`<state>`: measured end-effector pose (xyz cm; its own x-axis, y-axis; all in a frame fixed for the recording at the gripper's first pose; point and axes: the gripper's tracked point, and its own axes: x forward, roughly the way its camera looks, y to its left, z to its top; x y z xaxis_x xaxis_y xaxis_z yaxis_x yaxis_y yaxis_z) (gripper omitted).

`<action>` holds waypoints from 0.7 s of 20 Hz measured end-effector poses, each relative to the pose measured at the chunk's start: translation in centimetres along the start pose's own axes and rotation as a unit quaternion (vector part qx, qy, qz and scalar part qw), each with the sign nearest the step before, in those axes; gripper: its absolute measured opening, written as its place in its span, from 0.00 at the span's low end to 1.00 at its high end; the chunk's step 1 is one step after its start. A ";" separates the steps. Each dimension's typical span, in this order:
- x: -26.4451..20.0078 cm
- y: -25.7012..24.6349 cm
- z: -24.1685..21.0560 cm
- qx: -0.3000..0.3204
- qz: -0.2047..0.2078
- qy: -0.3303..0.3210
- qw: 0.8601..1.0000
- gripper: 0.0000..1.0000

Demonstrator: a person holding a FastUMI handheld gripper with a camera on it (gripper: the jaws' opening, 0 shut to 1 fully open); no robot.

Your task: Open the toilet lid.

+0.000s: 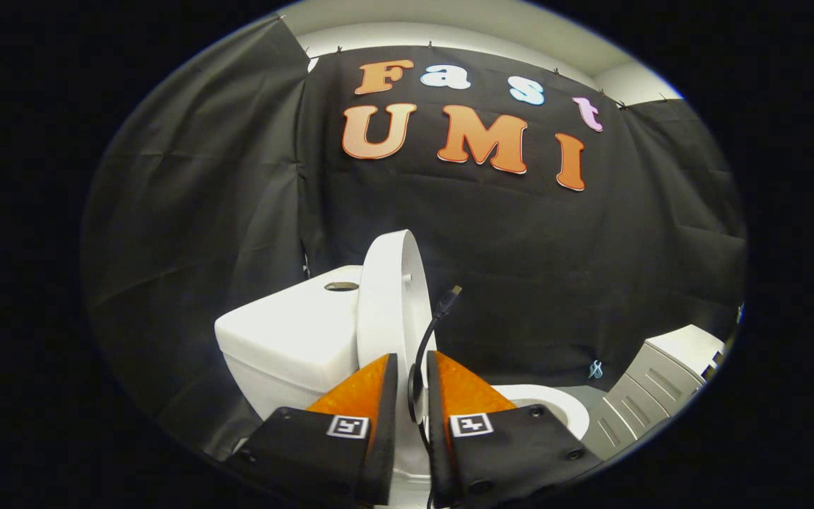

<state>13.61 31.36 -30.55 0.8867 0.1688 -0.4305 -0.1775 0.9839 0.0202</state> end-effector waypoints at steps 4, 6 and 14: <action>-0.4 0.5 0.0 0.005 0.019 0.000 1.000 0.84; -1.5 0.3 1.2 0.006 0.027 -0.014 1.000 0.98; -8.9 -4.6 6.8 0.049 0.014 -0.096 0.994 0.98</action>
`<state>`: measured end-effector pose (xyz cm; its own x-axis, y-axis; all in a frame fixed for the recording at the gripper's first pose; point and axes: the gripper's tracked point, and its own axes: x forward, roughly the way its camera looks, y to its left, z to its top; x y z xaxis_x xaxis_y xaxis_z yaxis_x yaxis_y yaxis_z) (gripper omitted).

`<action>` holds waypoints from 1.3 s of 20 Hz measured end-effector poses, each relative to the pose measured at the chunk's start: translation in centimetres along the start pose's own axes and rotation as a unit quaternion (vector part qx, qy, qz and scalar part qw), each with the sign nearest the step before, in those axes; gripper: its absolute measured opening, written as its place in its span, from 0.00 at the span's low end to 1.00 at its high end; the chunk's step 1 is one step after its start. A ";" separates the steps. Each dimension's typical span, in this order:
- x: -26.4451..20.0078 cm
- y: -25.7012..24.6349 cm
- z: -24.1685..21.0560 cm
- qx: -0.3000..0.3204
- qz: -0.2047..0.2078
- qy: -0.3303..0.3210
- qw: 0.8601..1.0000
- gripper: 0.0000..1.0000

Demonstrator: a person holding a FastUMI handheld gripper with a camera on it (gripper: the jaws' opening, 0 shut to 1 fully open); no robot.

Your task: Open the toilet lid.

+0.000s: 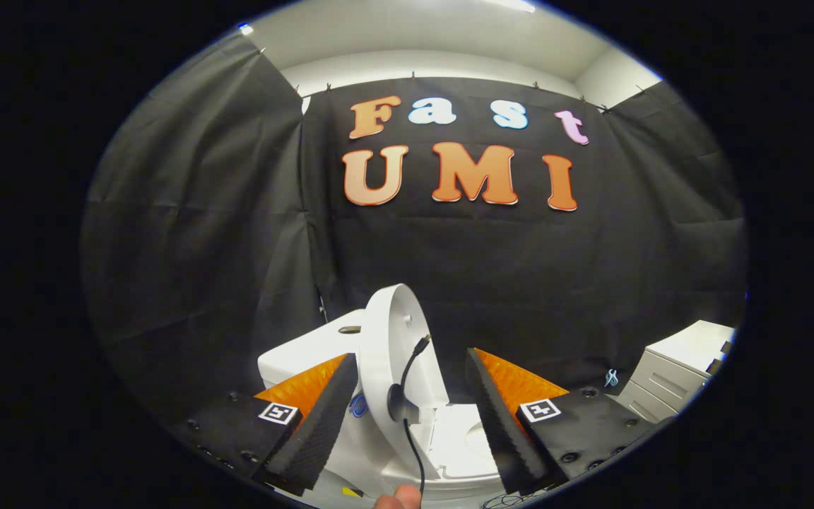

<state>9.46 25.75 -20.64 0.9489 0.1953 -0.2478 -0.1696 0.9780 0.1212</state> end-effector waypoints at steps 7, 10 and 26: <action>-6.7 -7.6 4.1 -0.009 -0.065 -0.040 0.997 0.98; -9.4 -10.4 4.3 0.001 -0.082 -0.042 0.996 0.98; -18.4 -15.1 6.3 -0.006 -0.076 -0.042 0.996 0.98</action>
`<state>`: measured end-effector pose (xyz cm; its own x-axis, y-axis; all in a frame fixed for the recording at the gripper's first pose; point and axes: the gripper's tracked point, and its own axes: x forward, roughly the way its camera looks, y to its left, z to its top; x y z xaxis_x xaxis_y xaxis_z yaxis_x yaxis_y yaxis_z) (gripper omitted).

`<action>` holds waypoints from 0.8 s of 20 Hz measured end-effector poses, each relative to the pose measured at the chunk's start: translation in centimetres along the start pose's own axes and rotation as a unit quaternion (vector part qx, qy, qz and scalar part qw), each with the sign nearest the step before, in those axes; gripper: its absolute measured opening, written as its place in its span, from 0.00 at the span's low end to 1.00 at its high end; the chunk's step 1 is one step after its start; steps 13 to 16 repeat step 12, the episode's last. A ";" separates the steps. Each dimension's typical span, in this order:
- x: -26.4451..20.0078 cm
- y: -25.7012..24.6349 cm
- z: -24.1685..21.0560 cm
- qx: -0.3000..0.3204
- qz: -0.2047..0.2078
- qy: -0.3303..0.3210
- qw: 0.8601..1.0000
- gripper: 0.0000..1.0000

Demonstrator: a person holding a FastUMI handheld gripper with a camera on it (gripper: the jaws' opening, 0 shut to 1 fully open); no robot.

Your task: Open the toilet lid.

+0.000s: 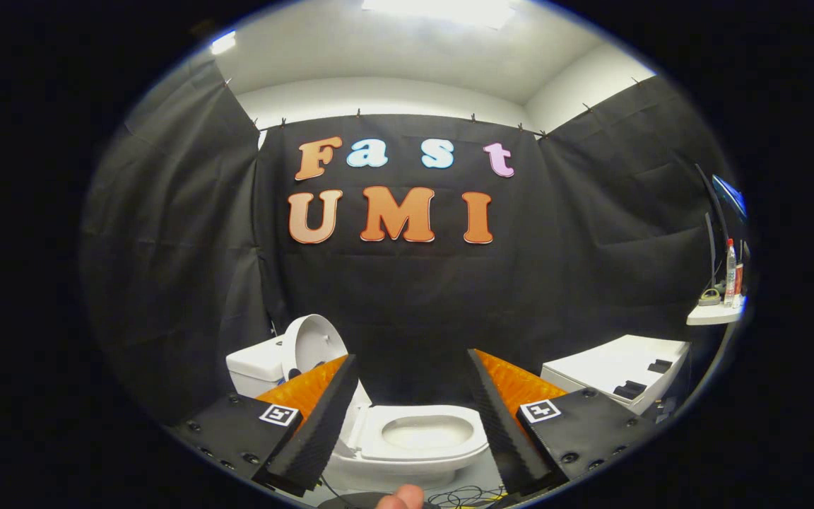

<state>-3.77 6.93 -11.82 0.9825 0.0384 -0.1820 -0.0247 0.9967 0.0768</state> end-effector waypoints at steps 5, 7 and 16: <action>-0.4 0.3 0.9 -0.020 0.017 -0.001 1.000 0.98; -0.6 0.5 1.3 -0.020 0.020 -0.008 1.000 0.98; -0.8 -0.4 1.6 -0.015 0.014 -0.013 1.000 0.98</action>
